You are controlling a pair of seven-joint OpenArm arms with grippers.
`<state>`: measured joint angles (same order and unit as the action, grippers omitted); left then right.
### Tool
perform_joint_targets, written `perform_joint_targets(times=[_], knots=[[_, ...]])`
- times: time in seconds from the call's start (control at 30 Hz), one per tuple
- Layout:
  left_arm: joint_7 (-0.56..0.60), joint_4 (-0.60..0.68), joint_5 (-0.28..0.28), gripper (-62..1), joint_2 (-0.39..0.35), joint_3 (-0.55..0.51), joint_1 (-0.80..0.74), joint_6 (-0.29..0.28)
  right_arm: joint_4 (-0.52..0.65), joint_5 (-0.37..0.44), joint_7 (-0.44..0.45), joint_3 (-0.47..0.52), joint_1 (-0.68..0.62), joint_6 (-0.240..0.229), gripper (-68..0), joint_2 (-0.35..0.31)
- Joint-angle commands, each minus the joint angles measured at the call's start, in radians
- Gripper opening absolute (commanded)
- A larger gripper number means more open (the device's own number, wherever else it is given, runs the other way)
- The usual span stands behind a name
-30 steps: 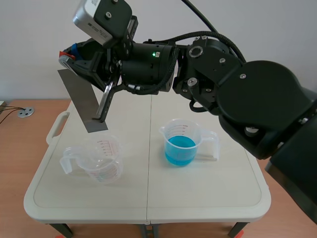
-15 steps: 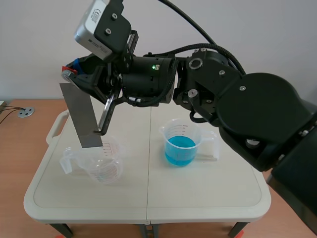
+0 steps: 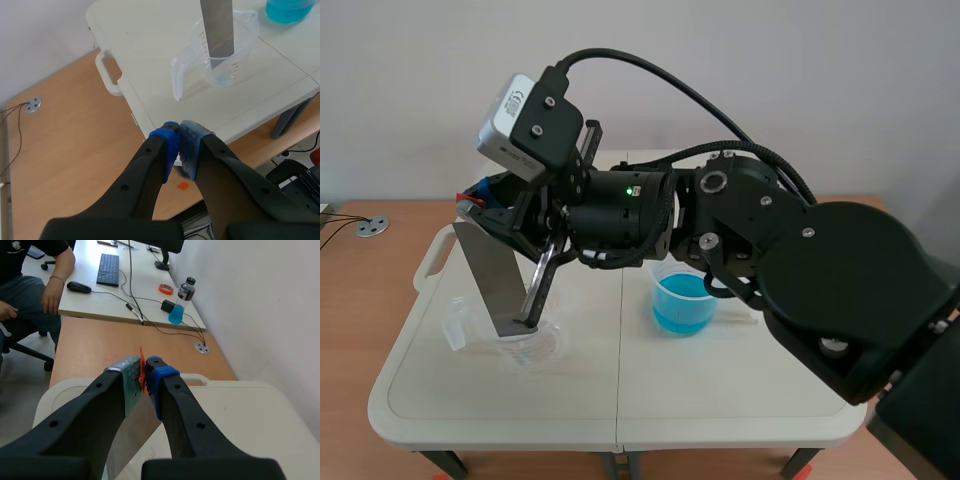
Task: Hold the metal plate by the orange handle, dip it into the blue solution, take it out and point at it, then put the plate back in the beaker on the left.
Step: 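Return to the home posture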
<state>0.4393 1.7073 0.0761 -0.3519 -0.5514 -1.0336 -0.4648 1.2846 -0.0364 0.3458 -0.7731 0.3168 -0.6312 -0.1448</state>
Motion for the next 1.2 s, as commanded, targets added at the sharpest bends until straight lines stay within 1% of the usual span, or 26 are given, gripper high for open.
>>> perform_joint_targets(times=[0.0,0.07,0.17,0.3,0.47,0.6,0.7,0.87,0.97,1.0,1.07,1.17], knots=[[0.014,0.016,0.009,-57.8,0.005,-0.012,-0.007,0.002,0.009,0.013,0.011,0.014,0.006,0.002,-66.3,-0.002],[0.014,0.016,0.009,-57.8,0.005,-0.012,-0.007,0.002,0.009,0.013,0.007,0.014,-0.007,0.003,-66.3,-0.002],[0.014,0.016,0.009,-57.8,0.005,-0.012,-0.007,0.002,0.009,-0.01,0.006,0.014,-0.022,0.003,-66.3,-0.002],[0.014,0.016,0.009,-57.8,0.005,-0.012,-0.007,0.002,0.002,-0.024,-0.016,0.014,-0.029,0.006,-66.3,-0.003],[0.014,0.016,0.009,-57.8,0.005,-0.012,-0.007,0.002,-0.024,-0.024,-0.019,0.014,-0.039,0.041,-66.3,-0.002],[0.014,0.016,0.009,-57.8,0.005,-0.012,-0.007,0.002,-0.054,-0.024,-0.019,0.014,-0.04,0.047,-66.3,-0.002],[0.014,0.016,0.009,-57.8,0.005,-0.012,-0.007,0.002,-0.067,-0.024,-0.031,0.014,-0.04,0.072,-65.4,-0.002],[0.014,0.016,0.01,-57.8,0.005,-0.012,-0.007,0.002,-0.067,-0.04,-0.045,0.016,-0.039,0.075,-55.6,-0.003],[0.013,0.016,0.01,-57.8,0.005,-0.012,-0.007,0.002,-0.067,-0.04,-0.045,0.023,-0.039,0.077,-51.0,-0.002],[0.013,0.016,0.009,-57.8,0.005,-0.012,-0.007,0.002,-0.067,-0.04,-0.047,0.023,-0.037,0.087,-49.2,-0.002],[0.013,0.016,0.009,-57.8,0.005,-0.012,-0.007,0.002,-0.067,-0.043,-0.049,0.023,-0.037,0.112,-43.3,-0.002],[0.013,0.016,0.009,-57.8,0.005,-0.012,-0.007,0.002,-0.067,-0.042,-0.049,0.023,-0.037,0.141,-31.8,-0.002]])
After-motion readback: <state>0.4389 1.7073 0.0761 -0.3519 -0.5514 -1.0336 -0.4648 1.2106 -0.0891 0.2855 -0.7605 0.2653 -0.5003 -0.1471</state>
